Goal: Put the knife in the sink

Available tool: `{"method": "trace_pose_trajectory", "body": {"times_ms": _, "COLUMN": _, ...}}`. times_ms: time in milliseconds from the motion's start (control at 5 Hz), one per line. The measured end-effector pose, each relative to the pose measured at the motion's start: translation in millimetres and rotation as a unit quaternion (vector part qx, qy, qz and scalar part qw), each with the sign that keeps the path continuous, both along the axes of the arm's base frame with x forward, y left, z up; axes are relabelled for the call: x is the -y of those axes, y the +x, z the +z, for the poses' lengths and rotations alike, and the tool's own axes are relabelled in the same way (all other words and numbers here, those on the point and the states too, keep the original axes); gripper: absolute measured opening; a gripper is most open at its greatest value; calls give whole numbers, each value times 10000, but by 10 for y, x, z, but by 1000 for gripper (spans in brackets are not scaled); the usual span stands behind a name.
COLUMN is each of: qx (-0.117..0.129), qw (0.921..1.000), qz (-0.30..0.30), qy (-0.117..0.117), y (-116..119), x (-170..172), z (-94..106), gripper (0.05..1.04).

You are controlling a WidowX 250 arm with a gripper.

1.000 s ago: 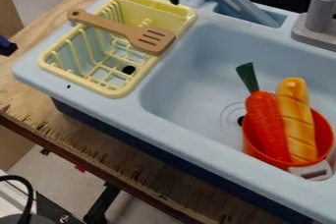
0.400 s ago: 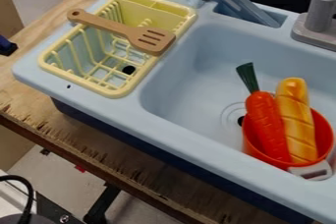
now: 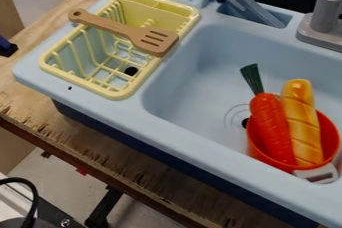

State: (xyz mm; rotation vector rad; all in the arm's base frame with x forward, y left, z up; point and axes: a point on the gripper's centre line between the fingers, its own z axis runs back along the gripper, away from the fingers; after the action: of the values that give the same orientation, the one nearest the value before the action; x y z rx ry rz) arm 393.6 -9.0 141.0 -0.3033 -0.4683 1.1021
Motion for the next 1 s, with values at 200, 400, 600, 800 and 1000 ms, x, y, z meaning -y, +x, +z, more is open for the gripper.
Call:
{"method": "trace_pose_trajectory", "body": {"times_ms": 200, "qx": 43, "qw": 9998, "qz": 199, "qy": -59, "y": 59, "x": 39, "z": -33, "gripper": 977}}
{"method": "trace_pose_trajectory", "body": {"times_ms": 400, "qx": 69, "qw": 9996, "qz": 249, "qy": -61, "y": 75, "x": 41, "z": -48, "gripper": 977}}
{"method": "trace_pose_trajectory", "body": {"times_ms": 600, "qx": 7, "qw": 9994, "qz": 332, "qy": -122, "y": 115, "x": 53, "z": -120, "gripper": 977}}
{"method": "trace_pose_trajectory", "body": {"times_ms": 800, "qx": 16, "qw": 9991, "qz": 381, "qy": -210, "y": 119, "x": 64, "z": -118, "gripper": 977}}
{"method": "trace_pose_trajectory", "body": {"times_ms": 1000, "qx": 55, "qw": 9987, "qz": 435, "qy": -242, "y": 134, "x": 64, "z": -122, "gripper": 977}}
